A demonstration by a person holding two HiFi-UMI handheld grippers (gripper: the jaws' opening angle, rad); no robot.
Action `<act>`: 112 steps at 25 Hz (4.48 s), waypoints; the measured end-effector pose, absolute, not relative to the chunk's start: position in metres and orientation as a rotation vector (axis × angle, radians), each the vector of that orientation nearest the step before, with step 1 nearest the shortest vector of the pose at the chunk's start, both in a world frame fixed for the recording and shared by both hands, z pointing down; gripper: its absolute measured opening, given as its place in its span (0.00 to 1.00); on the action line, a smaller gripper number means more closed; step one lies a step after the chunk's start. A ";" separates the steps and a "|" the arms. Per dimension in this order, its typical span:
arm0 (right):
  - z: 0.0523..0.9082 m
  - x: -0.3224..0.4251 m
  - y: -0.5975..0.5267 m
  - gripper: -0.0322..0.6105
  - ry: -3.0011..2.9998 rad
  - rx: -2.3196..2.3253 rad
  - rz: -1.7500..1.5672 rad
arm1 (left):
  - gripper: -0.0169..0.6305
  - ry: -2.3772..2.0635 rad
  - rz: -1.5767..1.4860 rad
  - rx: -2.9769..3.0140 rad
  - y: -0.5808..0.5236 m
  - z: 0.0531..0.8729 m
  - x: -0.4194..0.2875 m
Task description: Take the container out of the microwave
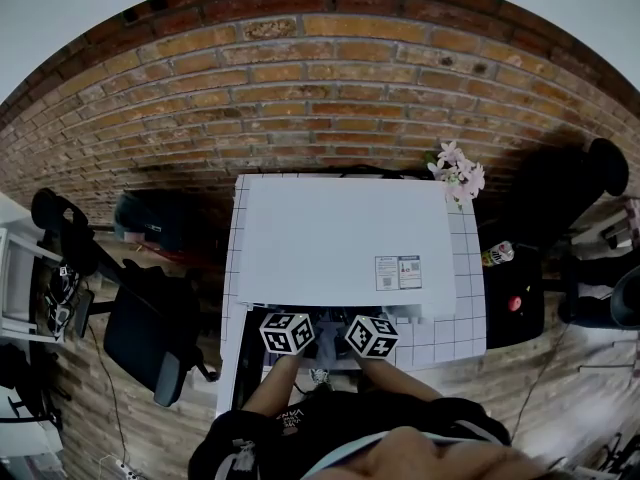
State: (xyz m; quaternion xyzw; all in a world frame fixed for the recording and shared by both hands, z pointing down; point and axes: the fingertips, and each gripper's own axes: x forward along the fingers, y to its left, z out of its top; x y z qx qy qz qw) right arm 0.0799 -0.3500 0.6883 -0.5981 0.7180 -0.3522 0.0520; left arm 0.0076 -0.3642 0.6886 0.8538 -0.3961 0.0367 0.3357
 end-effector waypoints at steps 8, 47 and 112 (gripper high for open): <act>0.688 0.079 -0.349 0.39 2.204 -1.827 -1.081 | 0.41 -1.028 0.073 2.213 -0.364 0.687 0.007; 0.648 0.071 -0.254 0.38 2.119 -1.874 -0.966 | 0.40 -0.948 0.039 2.322 -0.274 0.647 -0.003; 0.624 0.062 -0.073 0.37 2.205 -1.788 -0.940 | 0.39 -1.001 0.029 2.350 -0.087 0.620 -0.014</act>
